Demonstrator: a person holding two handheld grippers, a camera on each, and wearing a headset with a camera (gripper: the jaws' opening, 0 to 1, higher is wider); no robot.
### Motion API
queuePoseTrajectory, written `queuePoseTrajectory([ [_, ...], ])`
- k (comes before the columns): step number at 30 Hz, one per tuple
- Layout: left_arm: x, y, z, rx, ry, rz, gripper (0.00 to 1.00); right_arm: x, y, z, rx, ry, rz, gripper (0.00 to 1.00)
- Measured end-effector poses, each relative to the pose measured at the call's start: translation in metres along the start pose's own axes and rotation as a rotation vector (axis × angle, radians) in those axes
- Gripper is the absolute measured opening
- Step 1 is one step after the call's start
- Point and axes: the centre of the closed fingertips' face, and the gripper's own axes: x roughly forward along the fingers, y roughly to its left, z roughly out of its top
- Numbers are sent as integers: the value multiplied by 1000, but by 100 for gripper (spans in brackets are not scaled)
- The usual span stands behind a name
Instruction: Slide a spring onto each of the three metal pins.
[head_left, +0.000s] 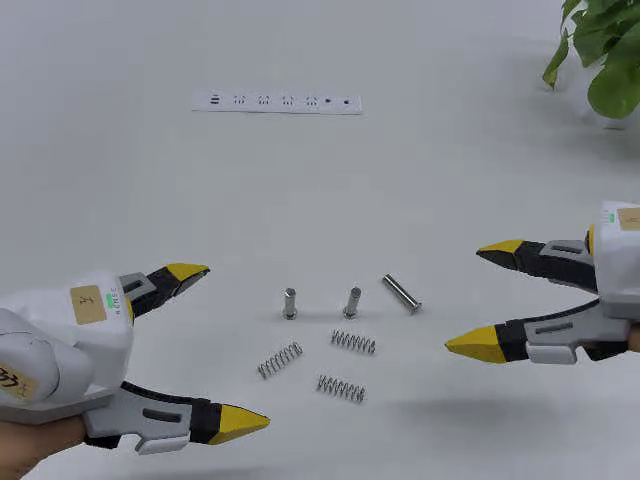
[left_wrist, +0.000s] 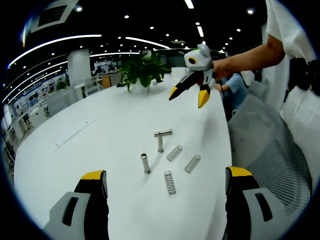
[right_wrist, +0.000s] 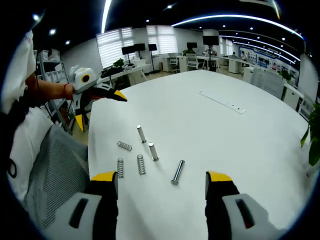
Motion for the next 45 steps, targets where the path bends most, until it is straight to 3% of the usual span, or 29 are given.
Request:
queuePoseTrajectory([
  [10,2,-1,0,-10,-3,-5,100,28,-18,7,47,56,-3,59],
  [18,2,0,-2,-19,-2,-4,100,52,-35,2,78,150,-35,42],
  [25,4,-2,0,-27,-6,-9,100,71,-36,-6,120,224,-23,30],
  [36,6,-1,-4,-39,-2,-9,100,96,-45,-26,140,354,-57,23],
  [45,8,0,-4,-45,-4,-9,100,105,-48,-29,176,390,-71,19],
])
